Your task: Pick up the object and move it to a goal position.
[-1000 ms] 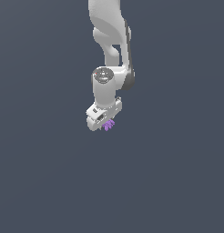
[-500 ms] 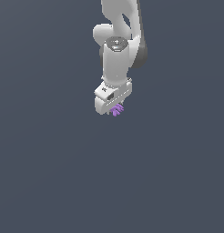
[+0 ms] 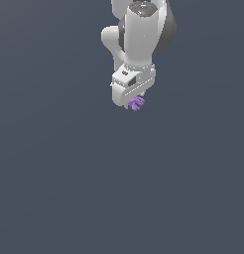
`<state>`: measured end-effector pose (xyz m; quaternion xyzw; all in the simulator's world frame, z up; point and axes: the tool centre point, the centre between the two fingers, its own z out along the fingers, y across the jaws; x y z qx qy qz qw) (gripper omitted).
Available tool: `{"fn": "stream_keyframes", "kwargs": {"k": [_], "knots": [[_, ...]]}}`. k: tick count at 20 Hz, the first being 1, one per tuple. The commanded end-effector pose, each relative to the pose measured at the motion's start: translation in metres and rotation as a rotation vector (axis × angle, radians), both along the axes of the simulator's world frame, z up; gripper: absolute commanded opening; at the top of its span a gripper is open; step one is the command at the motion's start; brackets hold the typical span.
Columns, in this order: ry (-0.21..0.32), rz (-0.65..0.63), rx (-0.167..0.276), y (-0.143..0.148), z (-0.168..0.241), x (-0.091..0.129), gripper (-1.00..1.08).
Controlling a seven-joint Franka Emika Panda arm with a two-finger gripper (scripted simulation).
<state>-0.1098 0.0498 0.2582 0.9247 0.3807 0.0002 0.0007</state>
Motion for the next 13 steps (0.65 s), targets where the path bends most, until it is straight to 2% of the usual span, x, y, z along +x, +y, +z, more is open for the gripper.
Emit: {"fn": "stream_keyframes", "kwargs": {"k": [1, 7, 13], "knots": [[0.001, -0.001, 0.001, 0.006, 0.013, -0.004, -1.0], [0.001, -0.001, 0.001, 0.014, 0.03, -0.007, -1.0], [0.001, -0.002, 0.001, 0.013, 0.029, -0.006, -1.0]]}}
